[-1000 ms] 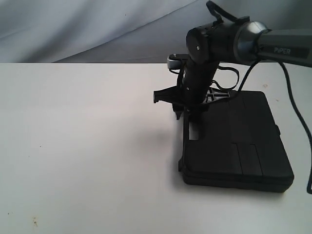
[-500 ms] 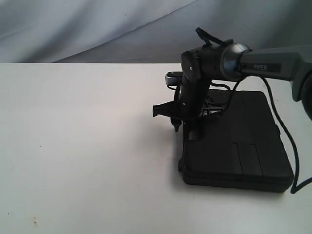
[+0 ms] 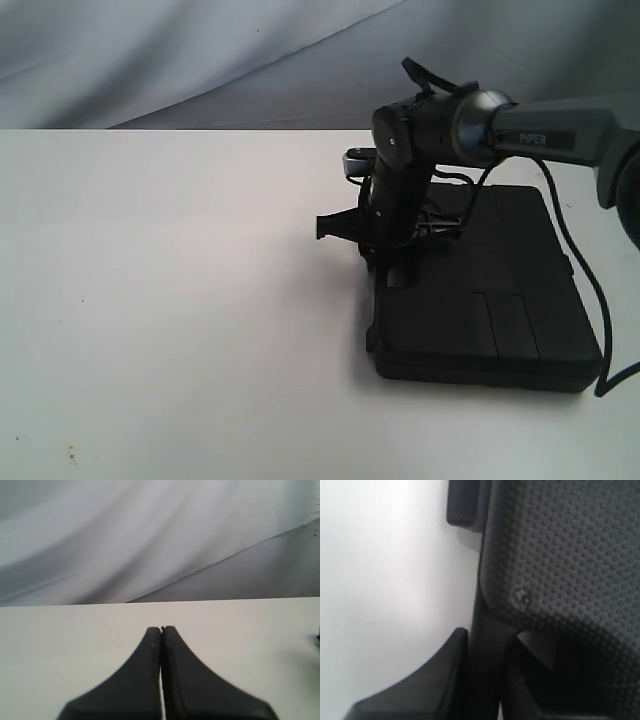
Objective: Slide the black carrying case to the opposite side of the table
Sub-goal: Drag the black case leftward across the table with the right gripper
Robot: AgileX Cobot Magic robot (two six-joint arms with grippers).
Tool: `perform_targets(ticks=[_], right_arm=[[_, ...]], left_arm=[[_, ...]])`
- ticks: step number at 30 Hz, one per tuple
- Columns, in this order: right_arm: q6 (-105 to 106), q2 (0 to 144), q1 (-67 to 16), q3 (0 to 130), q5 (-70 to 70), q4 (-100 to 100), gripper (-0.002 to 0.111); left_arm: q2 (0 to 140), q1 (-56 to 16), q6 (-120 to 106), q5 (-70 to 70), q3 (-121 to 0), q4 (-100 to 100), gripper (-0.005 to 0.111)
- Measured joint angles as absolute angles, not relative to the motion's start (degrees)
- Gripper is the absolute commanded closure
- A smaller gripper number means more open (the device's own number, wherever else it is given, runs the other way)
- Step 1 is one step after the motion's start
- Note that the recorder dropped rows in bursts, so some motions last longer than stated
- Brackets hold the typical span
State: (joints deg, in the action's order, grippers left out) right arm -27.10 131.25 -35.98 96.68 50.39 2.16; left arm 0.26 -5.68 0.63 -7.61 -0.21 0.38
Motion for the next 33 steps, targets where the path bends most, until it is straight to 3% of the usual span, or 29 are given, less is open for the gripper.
perform_targets(ticks=[22,33], right_arm=[[-34.43,131.9,-38.8,97.14,45.29,1.57,0.108],[-37.69,138.63,-42.32,110.35,49.61,1.57,0.108]], left_arm=[[0.26,-5.68,0.63,-7.61,-0.21,0.38,0.107],[0.26,-5.68,0.63,-7.61,-0.21,0.38,0.107]])
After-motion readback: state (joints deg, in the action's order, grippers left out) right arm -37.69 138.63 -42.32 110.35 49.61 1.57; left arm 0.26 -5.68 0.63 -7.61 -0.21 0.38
